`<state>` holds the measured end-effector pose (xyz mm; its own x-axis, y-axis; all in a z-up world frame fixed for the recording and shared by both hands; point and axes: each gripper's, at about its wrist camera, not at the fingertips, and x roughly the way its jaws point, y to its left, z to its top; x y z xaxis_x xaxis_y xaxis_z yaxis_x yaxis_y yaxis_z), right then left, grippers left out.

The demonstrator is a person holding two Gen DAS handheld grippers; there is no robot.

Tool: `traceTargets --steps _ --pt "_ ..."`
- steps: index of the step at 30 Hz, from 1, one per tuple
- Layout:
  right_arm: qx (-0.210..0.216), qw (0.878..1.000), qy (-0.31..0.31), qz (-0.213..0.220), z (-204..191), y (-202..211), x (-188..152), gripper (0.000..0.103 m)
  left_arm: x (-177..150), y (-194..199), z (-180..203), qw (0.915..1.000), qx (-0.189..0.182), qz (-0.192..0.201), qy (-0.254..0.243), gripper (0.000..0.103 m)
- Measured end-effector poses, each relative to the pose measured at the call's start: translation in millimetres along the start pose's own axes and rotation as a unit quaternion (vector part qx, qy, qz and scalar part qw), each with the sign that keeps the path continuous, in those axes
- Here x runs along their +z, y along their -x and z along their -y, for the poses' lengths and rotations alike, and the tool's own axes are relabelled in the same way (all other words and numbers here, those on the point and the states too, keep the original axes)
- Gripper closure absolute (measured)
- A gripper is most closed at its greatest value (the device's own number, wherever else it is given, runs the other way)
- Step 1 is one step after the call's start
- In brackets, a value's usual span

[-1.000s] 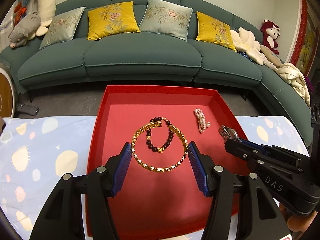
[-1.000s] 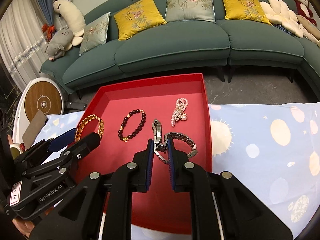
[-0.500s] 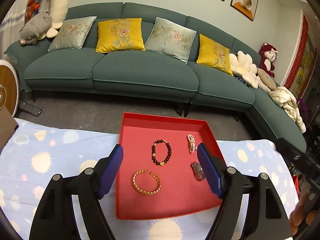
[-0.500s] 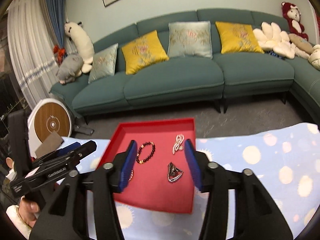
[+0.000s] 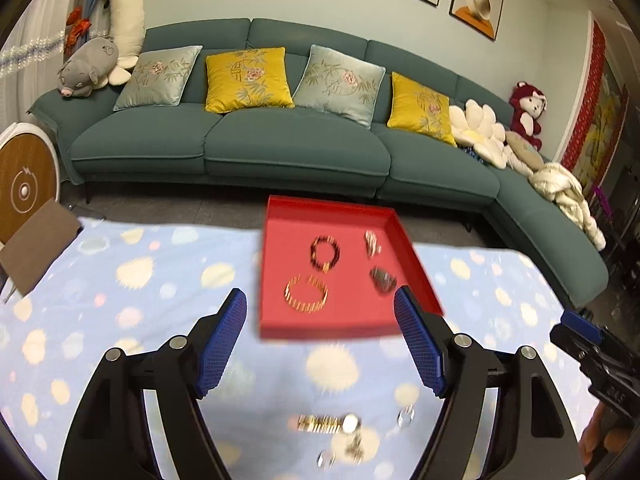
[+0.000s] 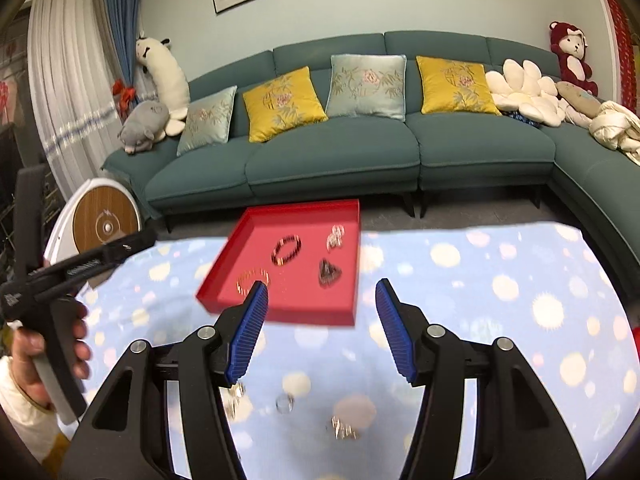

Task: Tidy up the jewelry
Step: 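Withdraw both open grippers from the red tray back over the jewelry, then grasp the gold watch with the left gripper and lift it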

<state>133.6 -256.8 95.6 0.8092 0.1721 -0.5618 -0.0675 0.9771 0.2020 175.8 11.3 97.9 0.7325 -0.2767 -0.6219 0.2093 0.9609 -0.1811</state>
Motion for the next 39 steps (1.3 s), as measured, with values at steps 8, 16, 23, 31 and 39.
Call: traceTargets --steps 8,16,23,31,39 --pt "-0.013 0.998 -0.004 -0.056 8.2 10.2 -74.3 0.049 -90.2 15.4 -20.8 0.9981 0.017 -0.055 0.022 0.03" --pt "-0.012 0.996 0.002 -0.087 10.2 -6.1 -106.3 0.049 -132.8 1.1 -9.9 0.9972 0.0 -0.074 -0.005 0.03" --pt "-0.009 0.992 0.029 -0.119 0.5 -27.5 -125.4 0.049 -141.7 -20.7 -6.5 0.9955 -0.002 -0.094 -0.011 0.03" --pt "0.004 0.991 0.029 -0.128 -7.3 -35.2 -125.9 0.049 -121.7 -63.8 -0.8 0.9947 -0.012 -0.102 -0.007 0.03" --pt "0.005 0.991 0.025 -0.135 -5.4 -39.4 -126.3 0.049 -119.8 -96.2 23.0 0.9929 -0.002 -0.113 -0.036 0.03"
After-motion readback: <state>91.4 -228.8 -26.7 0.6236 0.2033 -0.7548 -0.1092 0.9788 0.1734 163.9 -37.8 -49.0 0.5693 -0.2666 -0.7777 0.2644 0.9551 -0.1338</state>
